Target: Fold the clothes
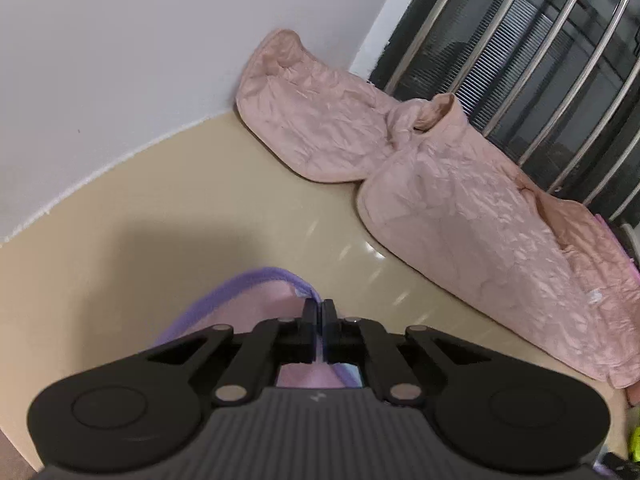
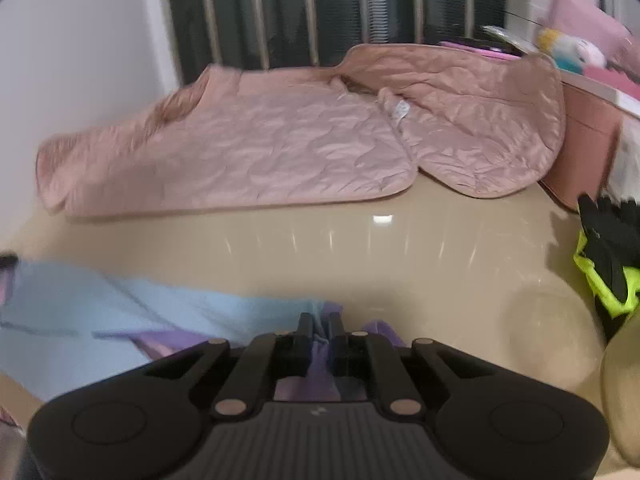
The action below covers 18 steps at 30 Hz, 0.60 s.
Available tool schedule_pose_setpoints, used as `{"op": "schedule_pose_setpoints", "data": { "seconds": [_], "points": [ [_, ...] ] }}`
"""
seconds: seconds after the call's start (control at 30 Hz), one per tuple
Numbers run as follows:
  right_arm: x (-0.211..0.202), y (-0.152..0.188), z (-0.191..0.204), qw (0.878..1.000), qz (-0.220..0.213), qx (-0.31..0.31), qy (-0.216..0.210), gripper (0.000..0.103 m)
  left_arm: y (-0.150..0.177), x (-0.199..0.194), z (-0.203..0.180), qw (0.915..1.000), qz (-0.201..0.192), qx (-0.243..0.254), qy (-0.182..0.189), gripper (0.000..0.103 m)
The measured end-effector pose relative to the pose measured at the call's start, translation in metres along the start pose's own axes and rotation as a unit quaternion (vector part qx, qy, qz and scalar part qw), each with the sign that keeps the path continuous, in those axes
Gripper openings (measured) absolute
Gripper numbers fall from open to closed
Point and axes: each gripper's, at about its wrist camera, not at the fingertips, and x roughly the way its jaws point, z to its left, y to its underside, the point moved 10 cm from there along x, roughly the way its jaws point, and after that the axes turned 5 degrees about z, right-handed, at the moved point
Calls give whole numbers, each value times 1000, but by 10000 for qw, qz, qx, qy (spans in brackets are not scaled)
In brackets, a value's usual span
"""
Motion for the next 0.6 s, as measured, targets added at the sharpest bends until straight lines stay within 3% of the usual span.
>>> {"op": "schedule_pose_setpoints", "data": {
  "seconds": [0.13,0.23,0.27,0.33,0.37,0.47,0.53,0.6],
  "points": [
    [-9,-5,-11,9990,-364,178,204,6,-4,-8,2,9988,-282,-299,260,2],
    [-6,0,-9,9995,-253,68,165,9,-3,-2,6,9993,-128,-317,145,7],
    [-8,0,-8,9994,-291,-4,195,12,-1,-2,7,9995,-81,-296,85,7],
    [-19,-1,-6,9979,-555,-201,279,27,2,-7,6,9995,-58,-288,64,16],
    [-26,-2,-4,9968,-681,-283,299,34,3,-13,5,9996,-89,-277,24,26],
    [-41,4,10,9946,-848,-568,173,33,14,-38,-14,9973,-409,326,-513,30],
    [-34,16,17,9948,-629,-797,131,33,28,-52,-37,9911,-541,926,-785,30],
    [-25,27,21,9945,-392,-959,134,31,50,-60,-68,9908,-402,1210,-449,30]
  ]
}}
